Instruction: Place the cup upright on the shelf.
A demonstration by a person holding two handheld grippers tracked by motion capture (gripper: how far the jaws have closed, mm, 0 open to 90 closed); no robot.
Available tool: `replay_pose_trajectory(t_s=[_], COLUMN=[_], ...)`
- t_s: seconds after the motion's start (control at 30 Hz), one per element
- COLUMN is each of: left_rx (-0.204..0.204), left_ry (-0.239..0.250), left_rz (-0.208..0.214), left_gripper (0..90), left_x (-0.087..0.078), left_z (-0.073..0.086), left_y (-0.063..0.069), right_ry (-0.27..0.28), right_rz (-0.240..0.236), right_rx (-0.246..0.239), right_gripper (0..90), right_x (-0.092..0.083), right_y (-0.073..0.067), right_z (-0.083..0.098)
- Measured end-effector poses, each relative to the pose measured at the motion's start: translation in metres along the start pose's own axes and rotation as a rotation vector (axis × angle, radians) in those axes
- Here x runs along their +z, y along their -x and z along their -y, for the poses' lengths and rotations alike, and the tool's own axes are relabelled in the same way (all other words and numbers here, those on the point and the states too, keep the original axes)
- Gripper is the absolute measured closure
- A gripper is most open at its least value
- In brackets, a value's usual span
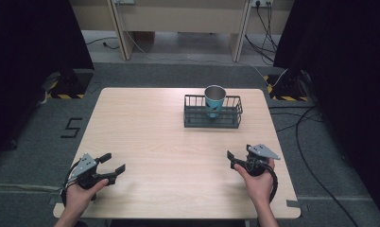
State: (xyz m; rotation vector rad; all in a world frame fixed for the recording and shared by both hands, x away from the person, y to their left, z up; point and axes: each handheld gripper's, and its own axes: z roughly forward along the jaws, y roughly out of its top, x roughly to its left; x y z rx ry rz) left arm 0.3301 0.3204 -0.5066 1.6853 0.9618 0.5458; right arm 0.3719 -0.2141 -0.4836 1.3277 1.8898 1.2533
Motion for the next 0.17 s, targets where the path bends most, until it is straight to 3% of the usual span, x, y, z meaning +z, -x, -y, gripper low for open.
replay_pose_trajectory(t_s=[0.17], left_rx=[0.003], left_ry=[-0.002], left_rz=[-0.002], left_gripper=[18.9], left_x=[0.0001], left_z=[0.0001], left_y=[-0.0001], right_ry=[0.004], right_rz=[-0.004], right_rx=[0.009], right_gripper=[15.6], right_x=[-0.0056], right_y=[-0.0018], right_z=[0.0105])
